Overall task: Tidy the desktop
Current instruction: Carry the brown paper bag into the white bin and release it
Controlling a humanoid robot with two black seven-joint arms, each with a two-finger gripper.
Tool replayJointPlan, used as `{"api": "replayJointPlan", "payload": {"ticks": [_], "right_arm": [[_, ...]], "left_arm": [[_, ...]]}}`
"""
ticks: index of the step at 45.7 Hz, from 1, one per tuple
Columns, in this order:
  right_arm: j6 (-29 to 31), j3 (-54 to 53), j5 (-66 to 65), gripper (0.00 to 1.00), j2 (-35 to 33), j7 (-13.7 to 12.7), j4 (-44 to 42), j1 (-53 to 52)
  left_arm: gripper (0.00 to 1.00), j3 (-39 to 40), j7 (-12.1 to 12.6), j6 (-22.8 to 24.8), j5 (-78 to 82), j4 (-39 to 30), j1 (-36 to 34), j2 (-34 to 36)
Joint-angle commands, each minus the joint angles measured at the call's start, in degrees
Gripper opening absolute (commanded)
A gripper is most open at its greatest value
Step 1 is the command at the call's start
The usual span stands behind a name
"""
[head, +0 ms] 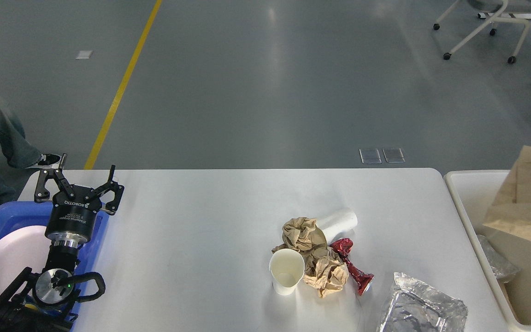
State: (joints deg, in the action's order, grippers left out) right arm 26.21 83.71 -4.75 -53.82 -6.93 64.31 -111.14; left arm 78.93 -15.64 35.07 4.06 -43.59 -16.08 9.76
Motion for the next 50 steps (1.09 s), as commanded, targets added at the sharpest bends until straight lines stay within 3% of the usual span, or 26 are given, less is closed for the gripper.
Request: {"api": "replayJointPlan", "payload": {"ticks": [1,10,18,31,48,49,50], "right_arm": [[-3.5,-14.3,0.0,0.00,-1.2,0.2,-11.3,19.0],[-10.3,-39.4,-0.2,0.00,3.1,0.1,-28.3,48.9],[-17.5,-48.6,-0.4,0.00,13.5,0.2,-43.3,65.2],[-31.2,-48.6,-0.4,0.00,26.7,0.1,-54.2,77.5],[-32.2,-48.7,-0.2,0.00,29.3,0.1,-54.6,79.5],[-32.3,-48.6,-0.2,0.03,29.2,0.1,-54.6,79.5],[-32.4,-48.7,-0.1,0.16,29.2,0.1,-54.6,79.5]], "left_arm": [[0.96,0.0,0.0,0.0,0.0,0.0,0.0,0.0],[0.96,0.0,0.0,0.0,0.0,0.0,0.0,0.0],[0.96,0.0,0.0,0.0,0.0,0.0,0.0,0.0],[0.96,0.0,0.0,0.0,0.0,0.0,0.0,0.0],[0.96,0.0,0.0,0.0,0.0,0.0,0.0,0.0],[0.96,0.0,0.0,0.0,0.0,0.0,0.0,0.0],[0.96,0.0,0.0,0.0,0.0,0.0,0.0,0.0]]}}
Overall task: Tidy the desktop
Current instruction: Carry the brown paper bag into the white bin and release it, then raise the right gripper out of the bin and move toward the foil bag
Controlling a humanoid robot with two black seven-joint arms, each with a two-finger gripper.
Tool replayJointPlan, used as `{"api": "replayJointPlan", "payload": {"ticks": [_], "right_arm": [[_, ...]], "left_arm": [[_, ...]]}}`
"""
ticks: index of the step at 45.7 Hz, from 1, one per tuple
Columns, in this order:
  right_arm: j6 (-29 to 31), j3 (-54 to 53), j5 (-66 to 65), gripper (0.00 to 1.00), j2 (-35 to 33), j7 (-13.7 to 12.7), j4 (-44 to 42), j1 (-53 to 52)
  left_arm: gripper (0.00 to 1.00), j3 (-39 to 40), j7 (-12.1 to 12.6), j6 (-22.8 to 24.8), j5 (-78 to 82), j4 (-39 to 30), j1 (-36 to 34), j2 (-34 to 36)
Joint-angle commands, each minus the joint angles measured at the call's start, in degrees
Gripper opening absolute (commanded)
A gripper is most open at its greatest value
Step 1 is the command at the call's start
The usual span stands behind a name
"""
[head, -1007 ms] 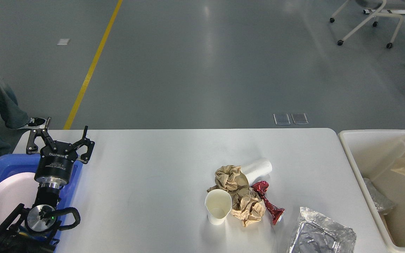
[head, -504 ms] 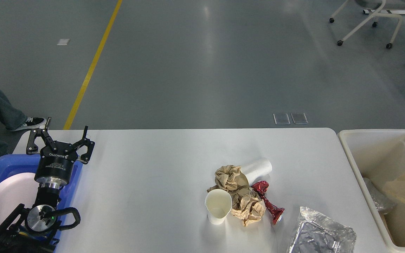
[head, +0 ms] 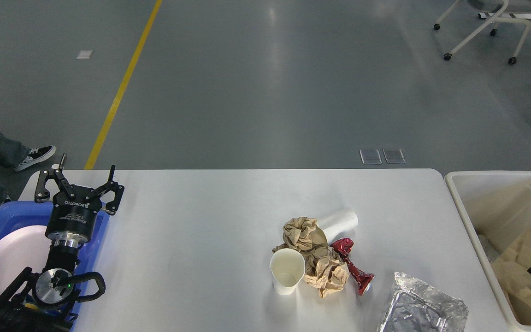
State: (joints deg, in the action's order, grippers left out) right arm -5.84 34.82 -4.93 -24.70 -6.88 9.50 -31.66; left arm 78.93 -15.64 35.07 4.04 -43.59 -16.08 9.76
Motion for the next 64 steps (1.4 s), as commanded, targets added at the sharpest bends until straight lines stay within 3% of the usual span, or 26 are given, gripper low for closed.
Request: {"api": "replayJointPlan", "payload": {"ticks": [1,4,5,24,34,41,45,54,64], "right_arm": [[-0.7,0.2,0.1,0.32,0.0,0.0,0.3,0.0],[-2.1,0.1,0.1,0.89,-0.2,0.0,0.6,-0.1],[-2.9,0.1,0.1,1.00,-0.2,0.0,0.8,-0.1],[-3.2,0.3,-0.9,1.00,-1.4,0.1,4.0,-2.1],[2.8,0.8,-9.7,1.00,-9.3,-0.2,16.3,-14.0],[11.1,1.6,-18.8,1.00,-14.6,-0.3,26.0,-23.1],[19.4,6.7,-21.2,1.00,-15.9,-0.3,30.4,-29.8],[34.9,23.6,-20.8,1.00,-15.0,-0.2,41.6,-53.2],[47.0,28.8,-18.1,1.00,-12.7,-0.2,51.5,-74.6]], "left_arm": [[0.96,0.0,0.0,0.0,0.0,0.0,0.0,0.0],[0.96,0.0,0.0,0.0,0.0,0.0,0.0,0.0],[0.96,0.0,0.0,0.0,0.0,0.0,0.0,0.0],[0.96,0.0,0.0,0.0,0.0,0.0,0.0,0.0],[0.96,0.0,0.0,0.0,0.0,0.0,0.0,0.0],[0.96,0.0,0.0,0.0,0.0,0.0,0.0,0.0],[0.96,0.0,0.0,0.0,0.0,0.0,0.0,0.0],[0.96,0.0,0.0,0.0,0.0,0.0,0.0,0.0],[0.96,0.0,0.0,0.0,0.0,0.0,0.0,0.0]]}}
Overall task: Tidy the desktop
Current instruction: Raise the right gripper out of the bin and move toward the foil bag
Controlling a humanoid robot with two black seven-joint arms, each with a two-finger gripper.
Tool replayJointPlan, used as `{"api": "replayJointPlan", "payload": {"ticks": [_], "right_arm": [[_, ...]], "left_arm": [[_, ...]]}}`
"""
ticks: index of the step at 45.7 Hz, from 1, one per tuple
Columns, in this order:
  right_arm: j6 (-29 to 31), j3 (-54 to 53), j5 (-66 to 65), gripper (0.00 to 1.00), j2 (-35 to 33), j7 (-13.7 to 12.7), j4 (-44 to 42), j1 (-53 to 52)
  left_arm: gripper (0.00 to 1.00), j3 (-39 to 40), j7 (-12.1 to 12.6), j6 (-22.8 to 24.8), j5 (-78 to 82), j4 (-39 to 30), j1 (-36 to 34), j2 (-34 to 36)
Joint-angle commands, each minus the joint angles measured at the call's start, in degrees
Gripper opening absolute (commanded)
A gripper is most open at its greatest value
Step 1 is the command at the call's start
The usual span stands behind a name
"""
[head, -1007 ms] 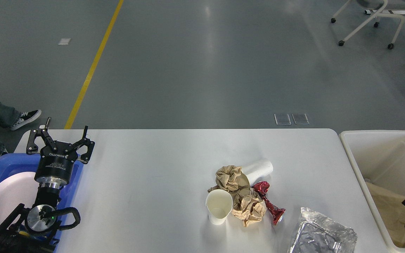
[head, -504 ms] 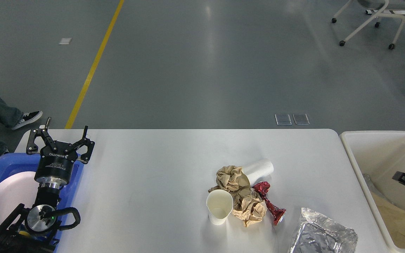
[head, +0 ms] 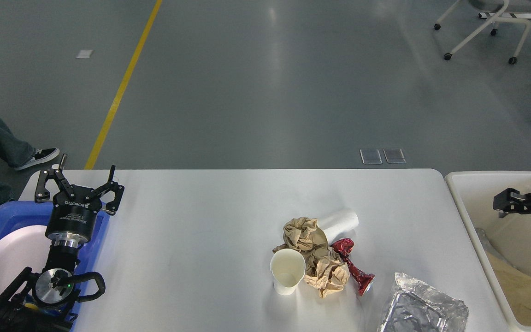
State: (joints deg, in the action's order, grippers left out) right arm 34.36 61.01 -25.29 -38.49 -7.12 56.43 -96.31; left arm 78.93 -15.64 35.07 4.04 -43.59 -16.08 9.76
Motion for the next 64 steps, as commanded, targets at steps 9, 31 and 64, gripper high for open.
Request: {"api": "replayJointPlan", "payload": {"ticks": [9,31,64], "right_arm": [[16.5,8.9,9.3,1.00,8.0,-0.1,13.5,-26.4],[14.0,11.4,22.4,1.00,13.9,-0.3,34.8,-45.3],[10.1,12.8,21.7,0.98,8.7,-0.3,35.6,-39.4]], "left_arm": [[0.96,0.0,0.0,0.0,0.0,0.0,0.0,0.0],[0.96,0.0,0.0,0.0,0.0,0.0,0.0,0.0],[0.96,0.0,0.0,0.0,0.0,0.0,0.0,0.0]]}}
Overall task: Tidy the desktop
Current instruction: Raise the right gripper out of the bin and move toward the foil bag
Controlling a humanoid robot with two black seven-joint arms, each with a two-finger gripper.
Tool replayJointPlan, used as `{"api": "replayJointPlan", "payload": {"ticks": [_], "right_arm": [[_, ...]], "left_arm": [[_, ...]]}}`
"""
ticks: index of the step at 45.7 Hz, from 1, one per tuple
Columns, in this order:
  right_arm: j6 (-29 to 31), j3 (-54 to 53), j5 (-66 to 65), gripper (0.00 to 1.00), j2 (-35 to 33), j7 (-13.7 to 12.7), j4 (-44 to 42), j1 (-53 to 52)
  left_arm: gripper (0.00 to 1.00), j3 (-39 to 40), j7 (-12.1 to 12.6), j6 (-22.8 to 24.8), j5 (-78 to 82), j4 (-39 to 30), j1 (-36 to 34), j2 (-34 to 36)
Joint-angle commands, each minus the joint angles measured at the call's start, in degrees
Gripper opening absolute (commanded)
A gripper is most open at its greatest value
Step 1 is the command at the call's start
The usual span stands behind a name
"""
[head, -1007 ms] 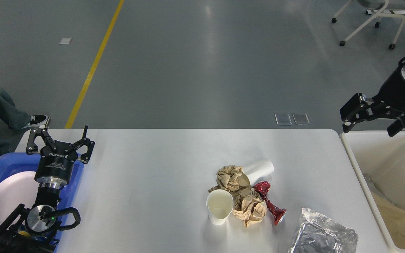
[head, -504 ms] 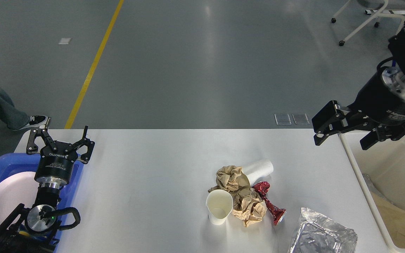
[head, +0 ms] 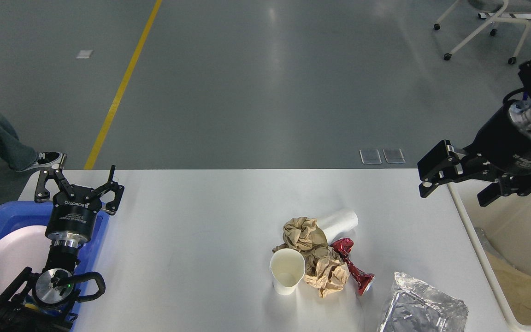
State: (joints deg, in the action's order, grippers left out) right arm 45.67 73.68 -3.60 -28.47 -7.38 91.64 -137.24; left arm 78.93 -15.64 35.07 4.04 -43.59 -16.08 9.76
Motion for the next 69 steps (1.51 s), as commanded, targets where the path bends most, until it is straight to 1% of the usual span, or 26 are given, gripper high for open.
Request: {"api": "replayJointPlan", "payload": {"ticks": [1,5,9,12,19,24,27,35,40,48,56,60,69], "right_arm": [[-1.5,0.2,0.0,0.98,-1.8,0.0,0.5,2.0],[-3.1,0.2,-0.5,0.98,-3.8,-0.1,1.8,4.5],[-6.5,0.0,-1.5,0.98,-5.3,-0.1,3.4,9.0],[-10.2,0.0,-2.1,0.94,-5.8,-0.2,4.0,13.7],[-20.3,-0.1,-3.5,0.91,-6.3,-0.1,4.1,26.0],[-25.0,-1.0,-6.9,0.90,-6.3,-0.1,4.0,33.9],[-27.9,-1.7,-7.8,0.86,-6.3,-0.1,3.7,38.4],[-37.7,-3.5,-7.7,0.85,-6.3,-0.1,3.4,46.9],[-42.2,-4.2,-7.1,0.85,-6.2,0.0,3.1,50.9],[-44.8,-7.3,-6.5,0.83,-6.5,0.0,2.5,55.0],[-43.9,-9.1,-1.0,0.85,-9.1,0.2,3.0,51.6],[-42.6,-9.5,1.9,0.85,-7.6,0.1,3.9,48.6],[-40.7,-10.7,9.6,0.85,-0.1,0.1,4.0,41.4]], "left_arm": [[0.96,0.0,0.0,0.0,0.0,0.0,0.0,0.0],[0.96,0.0,0.0,0.0,0.0,0.0,0.0,0.0],[0.96,0.0,0.0,0.0,0.0,0.0,0.0,0.0],[0.96,0.0,0.0,0.0,0.0,0.0,0.0,0.0],[0.96,0.0,0.0,0.0,0.0,0.0,0.0,0.0],[0.96,0.0,0.0,0.0,0.0,0.0,0.0,0.0],[0.96,0.0,0.0,0.0,0.0,0.0,0.0,0.0],[0.96,0.0,0.0,0.0,0.0,0.0,0.0,0.0],[0.96,0.0,0.0,0.0,0.0,0.0,0.0,0.0],[0.96,-0.1,0.0,0.0,0.0,0.0,0.0,0.0],[0.96,0.0,0.0,0.0,0.0,0.0,0.0,0.0],[0.96,0.0,0.0,0.0,0.0,0.0,0.0,0.0],[0.96,0.0,0.0,0.0,0.0,0.0,0.0,0.0]]}}
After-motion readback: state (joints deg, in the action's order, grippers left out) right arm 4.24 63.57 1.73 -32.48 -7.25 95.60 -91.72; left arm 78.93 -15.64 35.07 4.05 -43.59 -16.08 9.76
